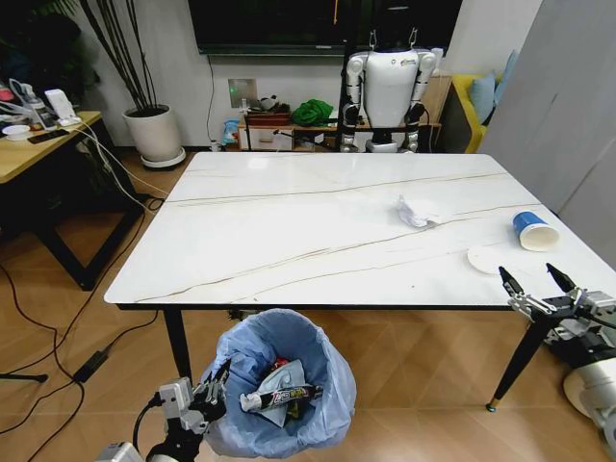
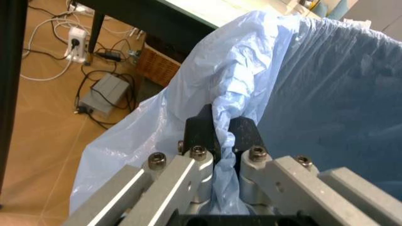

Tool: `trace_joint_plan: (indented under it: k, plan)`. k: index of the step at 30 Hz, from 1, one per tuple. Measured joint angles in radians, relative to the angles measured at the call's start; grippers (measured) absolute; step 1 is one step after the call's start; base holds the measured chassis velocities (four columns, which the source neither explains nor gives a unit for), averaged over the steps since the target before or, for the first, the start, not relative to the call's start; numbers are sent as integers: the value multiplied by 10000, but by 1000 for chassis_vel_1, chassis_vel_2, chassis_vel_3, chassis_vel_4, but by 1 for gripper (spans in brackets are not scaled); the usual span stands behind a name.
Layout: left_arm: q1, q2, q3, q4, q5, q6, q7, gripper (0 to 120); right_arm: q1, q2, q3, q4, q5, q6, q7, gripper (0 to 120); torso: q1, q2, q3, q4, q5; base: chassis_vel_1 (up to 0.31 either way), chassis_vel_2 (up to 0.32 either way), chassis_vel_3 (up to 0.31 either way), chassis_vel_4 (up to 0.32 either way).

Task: Pick up the trash bin and place the trash from the table into it.

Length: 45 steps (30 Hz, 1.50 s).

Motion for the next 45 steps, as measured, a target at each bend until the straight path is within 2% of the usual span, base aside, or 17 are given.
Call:
trace_joint_plan:
  k: [45]
  plan:
    - [59,-70,102,-2,165,-8,57,0,-87,-105,84,79,25,16,-156,100,2,1,0,1,-5,-52,-53,49,54]
